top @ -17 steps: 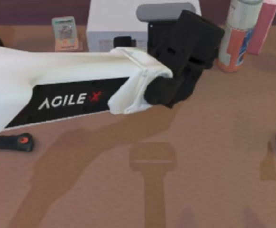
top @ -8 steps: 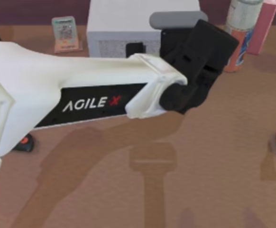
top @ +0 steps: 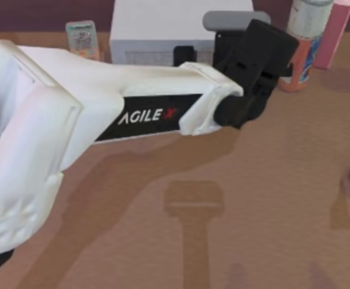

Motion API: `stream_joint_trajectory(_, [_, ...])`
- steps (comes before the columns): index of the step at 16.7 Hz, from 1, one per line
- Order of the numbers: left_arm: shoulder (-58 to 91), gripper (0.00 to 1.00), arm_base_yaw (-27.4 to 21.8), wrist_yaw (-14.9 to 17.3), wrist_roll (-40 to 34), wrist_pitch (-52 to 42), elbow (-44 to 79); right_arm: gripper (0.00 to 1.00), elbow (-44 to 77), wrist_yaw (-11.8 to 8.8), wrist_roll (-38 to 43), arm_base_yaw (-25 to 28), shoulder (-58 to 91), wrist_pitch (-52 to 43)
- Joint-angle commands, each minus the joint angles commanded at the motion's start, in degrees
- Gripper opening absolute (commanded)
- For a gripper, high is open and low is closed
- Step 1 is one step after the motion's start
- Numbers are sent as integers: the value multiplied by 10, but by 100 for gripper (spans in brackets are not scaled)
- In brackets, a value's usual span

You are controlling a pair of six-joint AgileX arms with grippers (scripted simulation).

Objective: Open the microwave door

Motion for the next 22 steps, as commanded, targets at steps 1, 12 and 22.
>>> stream_joint_trajectory(1, [3,100,2,2,2,1,3,100,0,0,0,0,0,0])
stream_joint_trajectory(12, [3,40,2,2,2,1,3,100,0,0,0,0,0,0])
stream_joint_trajectory(22, [3,0,2,2,2,1,3,100,0,0,0,0,0,0])
